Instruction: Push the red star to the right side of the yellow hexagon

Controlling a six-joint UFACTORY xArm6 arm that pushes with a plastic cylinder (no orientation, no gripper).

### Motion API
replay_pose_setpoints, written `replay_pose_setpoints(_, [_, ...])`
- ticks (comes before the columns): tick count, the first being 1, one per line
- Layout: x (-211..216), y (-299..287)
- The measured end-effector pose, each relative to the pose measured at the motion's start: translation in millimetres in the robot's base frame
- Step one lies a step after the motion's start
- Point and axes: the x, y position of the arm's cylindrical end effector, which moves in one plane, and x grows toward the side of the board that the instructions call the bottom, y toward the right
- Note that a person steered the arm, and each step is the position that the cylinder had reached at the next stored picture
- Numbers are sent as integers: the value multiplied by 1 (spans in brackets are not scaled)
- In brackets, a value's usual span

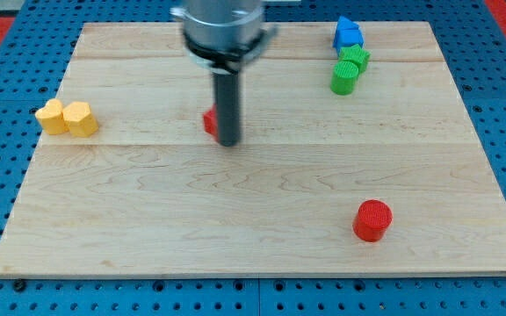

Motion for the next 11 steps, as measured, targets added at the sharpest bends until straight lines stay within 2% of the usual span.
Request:
replay_pose_setpoints(1, [1,-18])
replay_pose_setpoints(2, [2,14])
replay_pose_setpoints(3, [-34,34])
replay_pose_setpoints(4, [-49,20])
replay_pose_setpoints(6, [-32,-54])
replay_pose_setpoints(7, [-26,-42])
replay_pose_setpoints(8, [18,-22])
replay_pose_setpoints(10, [-3,-37])
replay_pose_setpoints(11, [-3,-79])
